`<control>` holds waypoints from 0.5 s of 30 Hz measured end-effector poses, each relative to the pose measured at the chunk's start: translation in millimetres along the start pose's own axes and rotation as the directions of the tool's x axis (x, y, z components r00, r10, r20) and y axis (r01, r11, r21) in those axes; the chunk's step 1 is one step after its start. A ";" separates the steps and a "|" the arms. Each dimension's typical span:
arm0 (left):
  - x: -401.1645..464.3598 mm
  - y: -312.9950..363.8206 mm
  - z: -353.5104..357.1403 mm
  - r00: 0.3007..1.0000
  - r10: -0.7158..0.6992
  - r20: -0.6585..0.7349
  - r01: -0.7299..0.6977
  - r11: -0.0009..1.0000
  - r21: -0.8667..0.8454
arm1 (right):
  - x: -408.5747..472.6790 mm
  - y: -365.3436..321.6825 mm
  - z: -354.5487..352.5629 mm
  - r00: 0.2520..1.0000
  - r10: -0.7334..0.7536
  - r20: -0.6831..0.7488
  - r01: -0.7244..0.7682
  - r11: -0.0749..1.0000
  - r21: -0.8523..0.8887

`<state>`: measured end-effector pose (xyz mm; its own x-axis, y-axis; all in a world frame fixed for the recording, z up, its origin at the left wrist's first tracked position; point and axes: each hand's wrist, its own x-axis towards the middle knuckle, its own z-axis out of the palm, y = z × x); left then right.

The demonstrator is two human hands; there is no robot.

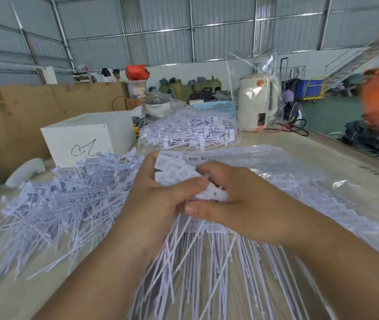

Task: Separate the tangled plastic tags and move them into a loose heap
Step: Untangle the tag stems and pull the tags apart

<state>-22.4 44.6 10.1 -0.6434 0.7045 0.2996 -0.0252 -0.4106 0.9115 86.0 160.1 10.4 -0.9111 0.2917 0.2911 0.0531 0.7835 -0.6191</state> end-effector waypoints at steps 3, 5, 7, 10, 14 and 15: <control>3.3 4.7 -5.2 0.997 0.033 -0.068 -0.034 0.999 -0.015 | -2.0 0.5 -7.6 1.000 0.010 0.025 -0.013 0.993 0.119; 3.3 5.3 -4.3 0.994 0.060 -0.087 -0.063 0.998 -0.031 | -2.8 2.1 -8.2 1.000 0.000 -0.012 0.002 0.982 0.188; 1.6 3.8 -1.4 0.989 0.100 -0.110 -0.106 0.993 -0.044 | -2.3 -0.4 -4.9 0.998 -0.009 -0.060 0.024 0.968 0.249; 2.0 3.5 -4.1 0.990 0.073 -0.120 -0.089 0.987 -0.136 | 2.7 -7.7 1.2 0.970 0.065 -0.236 0.064 0.863 0.502; 7.4 5.3 -16.6 0.989 -0.029 -0.147 -0.002 0.978 -0.206 | -1.0 -3.7 -12.2 0.895 0.081 -0.439 0.146 0.876 0.459; 7.7 5.0 -16.5 0.987 -0.024 -0.157 -0.007 0.981 -0.192 | -2.3 -1.4 -12.7 0.916 0.023 -0.399 0.160 0.894 0.418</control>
<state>-40.1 38.4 12.3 -0.7545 0.6148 0.2297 -0.1676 -0.5189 0.8383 93.2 165.3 19.8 -0.6705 0.5049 0.5436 -0.2689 0.5175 -0.8124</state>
